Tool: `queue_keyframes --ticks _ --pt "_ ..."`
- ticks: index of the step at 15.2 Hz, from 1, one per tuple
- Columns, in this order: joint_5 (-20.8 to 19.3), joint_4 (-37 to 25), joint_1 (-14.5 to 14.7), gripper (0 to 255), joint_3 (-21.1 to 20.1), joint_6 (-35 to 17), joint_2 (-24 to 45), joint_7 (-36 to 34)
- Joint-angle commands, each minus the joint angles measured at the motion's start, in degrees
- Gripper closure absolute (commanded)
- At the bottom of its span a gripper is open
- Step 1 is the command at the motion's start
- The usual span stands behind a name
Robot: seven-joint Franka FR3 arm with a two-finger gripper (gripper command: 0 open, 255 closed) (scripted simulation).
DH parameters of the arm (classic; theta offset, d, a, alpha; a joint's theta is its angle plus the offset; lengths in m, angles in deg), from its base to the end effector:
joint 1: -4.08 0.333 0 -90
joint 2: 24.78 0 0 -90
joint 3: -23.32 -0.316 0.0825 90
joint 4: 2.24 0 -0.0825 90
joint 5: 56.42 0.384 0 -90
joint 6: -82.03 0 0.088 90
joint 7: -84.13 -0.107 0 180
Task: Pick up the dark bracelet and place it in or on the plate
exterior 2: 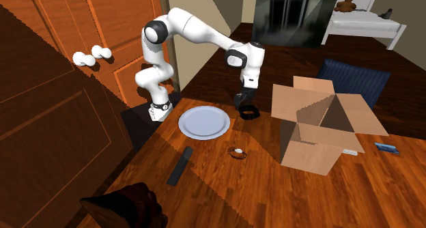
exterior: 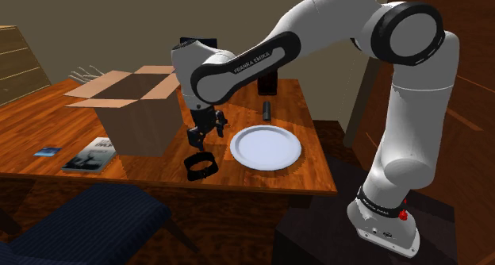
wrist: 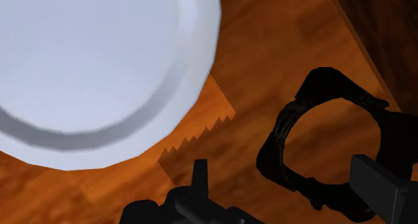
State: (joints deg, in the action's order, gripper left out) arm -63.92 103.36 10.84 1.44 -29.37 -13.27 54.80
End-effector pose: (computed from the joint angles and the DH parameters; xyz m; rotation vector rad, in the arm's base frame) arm 0.5352 0.2703 0.4175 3.0602 0.0567 -0.0784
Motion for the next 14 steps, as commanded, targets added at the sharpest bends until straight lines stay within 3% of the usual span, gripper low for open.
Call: queue_keyframes --ticks 1,8,14 --pt "-0.9 -1.2 0.6 0 0.0 -0.8 2.2 -1.2" --pt "-1.8 2.1 0.6 0 0.4 -5.5 3.7 -1.7" --pt "-1.8 2.1 0.6 0 0.4 -5.5 3.7 -1.7"
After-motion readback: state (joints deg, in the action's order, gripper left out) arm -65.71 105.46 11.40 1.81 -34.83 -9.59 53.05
